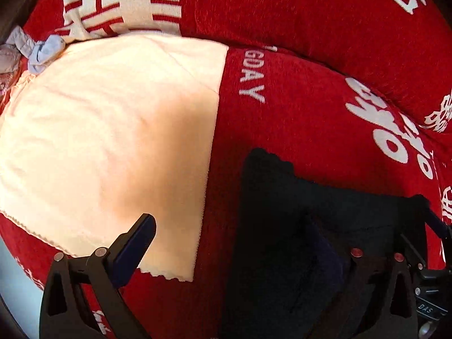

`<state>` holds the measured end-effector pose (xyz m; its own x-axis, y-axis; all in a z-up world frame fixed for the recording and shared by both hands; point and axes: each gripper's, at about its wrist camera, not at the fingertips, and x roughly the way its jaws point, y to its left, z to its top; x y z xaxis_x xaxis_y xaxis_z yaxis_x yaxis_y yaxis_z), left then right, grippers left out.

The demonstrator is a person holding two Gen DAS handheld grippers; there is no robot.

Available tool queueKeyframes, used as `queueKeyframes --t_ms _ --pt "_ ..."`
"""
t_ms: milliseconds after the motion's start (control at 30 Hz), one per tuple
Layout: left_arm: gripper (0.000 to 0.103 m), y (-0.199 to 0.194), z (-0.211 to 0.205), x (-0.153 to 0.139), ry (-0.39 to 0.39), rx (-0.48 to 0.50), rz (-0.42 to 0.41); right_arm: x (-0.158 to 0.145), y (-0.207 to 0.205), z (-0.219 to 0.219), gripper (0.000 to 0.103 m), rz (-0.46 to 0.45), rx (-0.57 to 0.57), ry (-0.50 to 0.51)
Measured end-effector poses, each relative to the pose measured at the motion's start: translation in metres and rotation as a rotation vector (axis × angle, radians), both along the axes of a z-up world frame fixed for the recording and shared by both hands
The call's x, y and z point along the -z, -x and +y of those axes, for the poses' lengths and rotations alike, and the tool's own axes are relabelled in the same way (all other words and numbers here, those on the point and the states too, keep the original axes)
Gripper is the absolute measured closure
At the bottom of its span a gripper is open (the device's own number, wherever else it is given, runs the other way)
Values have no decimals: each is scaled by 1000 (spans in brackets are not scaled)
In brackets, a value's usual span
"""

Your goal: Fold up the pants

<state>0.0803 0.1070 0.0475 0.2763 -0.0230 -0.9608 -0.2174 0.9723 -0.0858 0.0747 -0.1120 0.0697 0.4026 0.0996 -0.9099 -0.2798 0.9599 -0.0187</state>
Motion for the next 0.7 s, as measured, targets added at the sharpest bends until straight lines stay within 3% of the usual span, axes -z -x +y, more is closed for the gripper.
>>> queueKeyframes --t_ms 100,267,467,700 --pt "0 9 -4 -17 -57 16 -36 -16 11 3 1 -50 -1 9" --pt "0 26 -16 -38 -80 52 -107 -29 21 17 1 -89 -57 3" --pt "0 31 -32 -21 -138 106 -59 -10 21 17 1 11 -56 -21" --pt "0 59 -36 -29 -140 115 -93 -20 76 0 1 -28 -50 -42"
